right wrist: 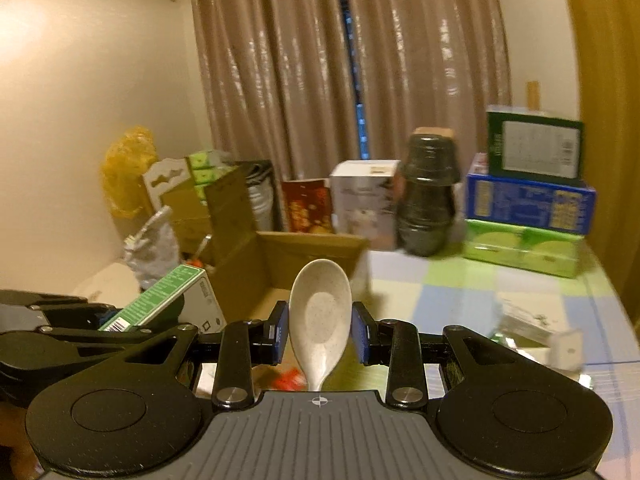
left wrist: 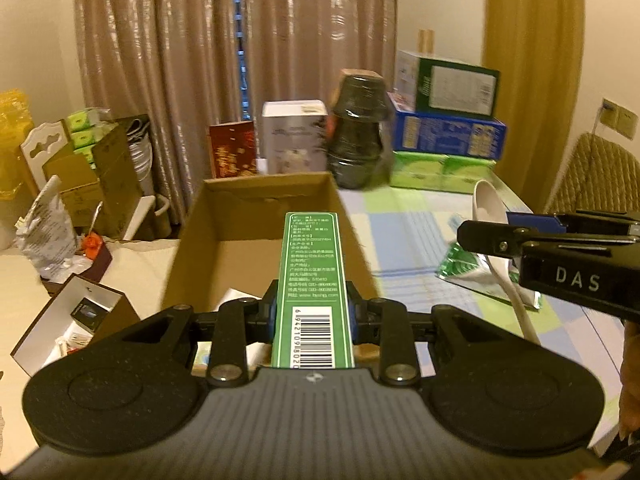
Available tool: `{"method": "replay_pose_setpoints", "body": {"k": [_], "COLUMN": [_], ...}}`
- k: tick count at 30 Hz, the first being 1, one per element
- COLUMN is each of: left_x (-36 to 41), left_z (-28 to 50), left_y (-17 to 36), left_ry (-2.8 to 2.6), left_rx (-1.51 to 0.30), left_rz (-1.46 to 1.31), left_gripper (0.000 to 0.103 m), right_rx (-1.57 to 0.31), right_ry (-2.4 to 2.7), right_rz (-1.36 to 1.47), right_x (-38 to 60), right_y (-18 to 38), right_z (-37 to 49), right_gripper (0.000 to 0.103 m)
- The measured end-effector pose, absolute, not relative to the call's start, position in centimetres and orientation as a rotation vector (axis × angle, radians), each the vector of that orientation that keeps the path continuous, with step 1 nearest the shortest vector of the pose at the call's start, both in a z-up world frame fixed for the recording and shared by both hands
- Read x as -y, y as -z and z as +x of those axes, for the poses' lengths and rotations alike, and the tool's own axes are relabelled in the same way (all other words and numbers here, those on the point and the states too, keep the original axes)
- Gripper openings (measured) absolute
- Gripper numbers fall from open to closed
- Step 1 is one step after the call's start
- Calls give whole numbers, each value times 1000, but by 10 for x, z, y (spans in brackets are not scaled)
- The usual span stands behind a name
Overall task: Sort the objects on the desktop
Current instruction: 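Lift and carry the green box and white spoon over the cardboard box, then open both grippers to drop the green box and spoon into the box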
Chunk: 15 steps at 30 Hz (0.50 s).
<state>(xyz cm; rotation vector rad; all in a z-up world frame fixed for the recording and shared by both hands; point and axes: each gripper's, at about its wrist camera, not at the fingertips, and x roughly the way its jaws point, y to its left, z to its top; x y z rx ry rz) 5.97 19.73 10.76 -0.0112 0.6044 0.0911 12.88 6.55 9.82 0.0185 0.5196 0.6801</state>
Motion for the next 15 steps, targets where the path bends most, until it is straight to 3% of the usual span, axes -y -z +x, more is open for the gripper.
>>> {"method": "replay_pose_setpoints", "body": {"k": [15], "left_x": [-270], "left_z": [106], "left_y": [-94], "left_ry": [-120], "left_rx": [-619], "left_rz": [-82], "left_gripper": [25], "right_rx": [-590], "right_ry": [-714], "right_rz": [93], "right_x": [-128], "right_y": [-84], "right_z": [191], "right_gripper": [30]}}
